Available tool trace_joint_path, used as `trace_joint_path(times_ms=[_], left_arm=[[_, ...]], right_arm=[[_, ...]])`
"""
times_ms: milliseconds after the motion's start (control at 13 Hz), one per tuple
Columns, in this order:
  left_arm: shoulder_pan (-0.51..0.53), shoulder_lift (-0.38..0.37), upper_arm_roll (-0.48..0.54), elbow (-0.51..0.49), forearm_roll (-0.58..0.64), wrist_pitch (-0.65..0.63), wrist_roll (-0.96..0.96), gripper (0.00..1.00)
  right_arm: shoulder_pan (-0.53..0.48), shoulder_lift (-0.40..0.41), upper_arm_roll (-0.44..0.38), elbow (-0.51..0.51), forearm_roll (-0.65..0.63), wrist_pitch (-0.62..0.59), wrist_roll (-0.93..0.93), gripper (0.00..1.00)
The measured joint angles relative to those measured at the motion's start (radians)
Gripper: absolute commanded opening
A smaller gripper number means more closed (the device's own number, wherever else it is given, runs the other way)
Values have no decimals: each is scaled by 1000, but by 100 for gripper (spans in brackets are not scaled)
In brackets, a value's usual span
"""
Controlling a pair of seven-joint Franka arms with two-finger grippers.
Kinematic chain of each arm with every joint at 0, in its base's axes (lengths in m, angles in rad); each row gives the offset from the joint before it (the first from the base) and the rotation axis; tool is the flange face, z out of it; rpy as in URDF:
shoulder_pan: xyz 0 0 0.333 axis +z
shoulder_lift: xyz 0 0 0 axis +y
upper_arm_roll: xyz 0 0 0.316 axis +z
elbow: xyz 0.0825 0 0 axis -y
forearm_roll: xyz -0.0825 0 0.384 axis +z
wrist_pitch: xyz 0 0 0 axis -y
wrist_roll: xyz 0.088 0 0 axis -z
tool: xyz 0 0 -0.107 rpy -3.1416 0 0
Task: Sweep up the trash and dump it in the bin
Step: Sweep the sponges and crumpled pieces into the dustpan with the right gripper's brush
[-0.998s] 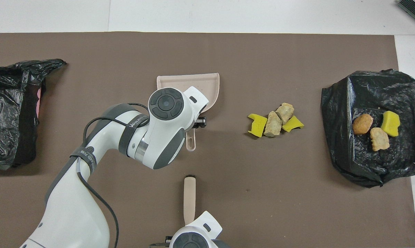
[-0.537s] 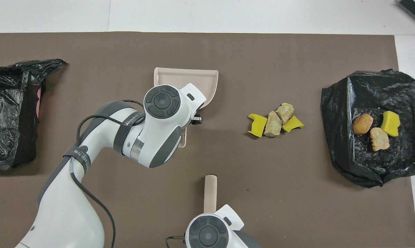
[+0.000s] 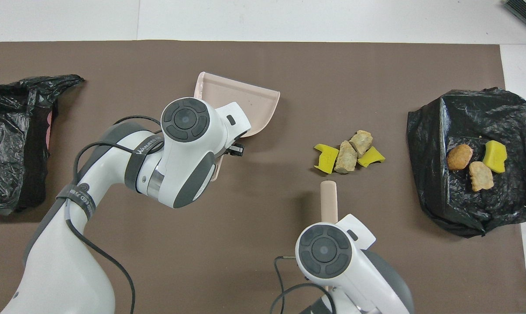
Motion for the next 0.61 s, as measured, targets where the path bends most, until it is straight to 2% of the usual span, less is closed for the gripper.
trace_joint_path(times_ms=[230,614], left_arm=[[11,0,0,0,1,-54,277,0],[16,-6,2,0,3,-86,655,0]], right_arm=[[-109,43,0,30,-162,12,-149,0],[-315,150,-1,106,-333,132,-407,0]])
